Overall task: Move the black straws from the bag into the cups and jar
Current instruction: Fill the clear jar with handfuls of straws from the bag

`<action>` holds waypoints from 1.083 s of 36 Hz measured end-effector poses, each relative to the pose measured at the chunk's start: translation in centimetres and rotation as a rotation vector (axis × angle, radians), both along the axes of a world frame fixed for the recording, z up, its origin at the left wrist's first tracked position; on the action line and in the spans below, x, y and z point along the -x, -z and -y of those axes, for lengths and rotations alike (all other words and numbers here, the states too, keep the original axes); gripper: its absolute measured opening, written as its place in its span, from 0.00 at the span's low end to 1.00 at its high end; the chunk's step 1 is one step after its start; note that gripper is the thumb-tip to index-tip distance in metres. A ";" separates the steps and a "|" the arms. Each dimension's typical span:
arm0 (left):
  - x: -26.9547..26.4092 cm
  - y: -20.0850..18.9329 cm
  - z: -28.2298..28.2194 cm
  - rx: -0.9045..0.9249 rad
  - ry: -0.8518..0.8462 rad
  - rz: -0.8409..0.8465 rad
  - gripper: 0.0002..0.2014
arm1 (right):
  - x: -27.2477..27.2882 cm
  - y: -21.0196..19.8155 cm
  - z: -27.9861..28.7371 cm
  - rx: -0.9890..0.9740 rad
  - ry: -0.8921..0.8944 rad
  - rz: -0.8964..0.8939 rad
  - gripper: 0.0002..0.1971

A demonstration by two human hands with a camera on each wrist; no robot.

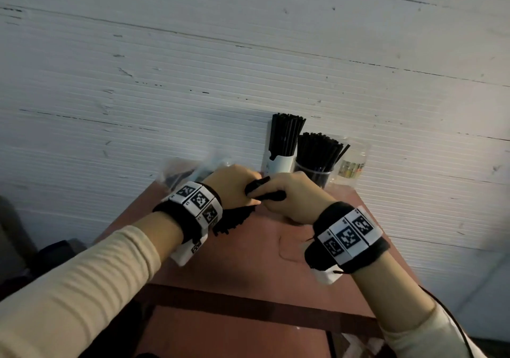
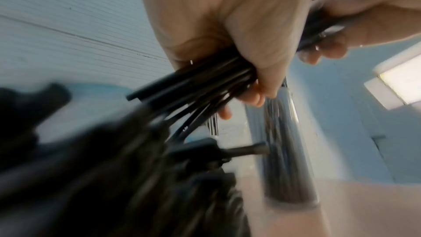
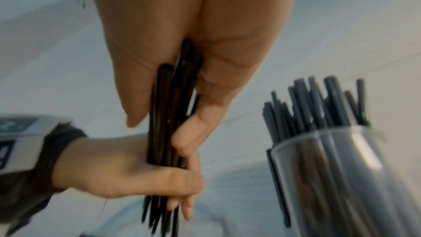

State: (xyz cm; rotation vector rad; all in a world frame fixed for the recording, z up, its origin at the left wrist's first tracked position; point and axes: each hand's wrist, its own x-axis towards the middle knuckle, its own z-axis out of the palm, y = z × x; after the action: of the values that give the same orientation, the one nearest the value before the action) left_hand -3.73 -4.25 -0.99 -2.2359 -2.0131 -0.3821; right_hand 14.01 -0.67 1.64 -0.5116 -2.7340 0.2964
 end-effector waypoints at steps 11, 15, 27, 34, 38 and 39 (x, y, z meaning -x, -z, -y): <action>-3.6 -3.1 -0.7 -0.243 0.052 0.689 0.18 | -4.1 -6.1 0.7 -0.038 -0.009 -0.600 0.24; -6.2 -4.4 -0.8 -0.225 0.171 0.864 0.16 | -3.8 -7.9 1.3 0.011 -0.038 -0.742 0.25; -8.0 2.3 -2.0 0.042 0.017 1.255 0.08 | -2.4 -2.6 -0.8 -0.105 0.062 -0.273 0.18; -8.5 0.8 -1.9 -0.074 0.110 1.307 0.08 | -2.3 -2.6 -1.0 -0.129 0.142 -0.478 0.30; -8.2 1.5 -1.8 0.012 0.117 1.261 0.07 | -2.1 -1.8 -1.5 -0.048 0.160 -0.402 0.21; -8.0 1.8 -1.8 0.064 0.120 1.242 0.08 | -2.0 -1.5 -1.5 -0.039 0.148 -0.399 0.20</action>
State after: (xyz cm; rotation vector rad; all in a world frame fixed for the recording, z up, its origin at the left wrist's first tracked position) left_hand 4.31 -2.42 -2.82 -2.3625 -2.2326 -2.1559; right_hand 16.05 0.81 3.13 -0.5722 -2.2996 0.2737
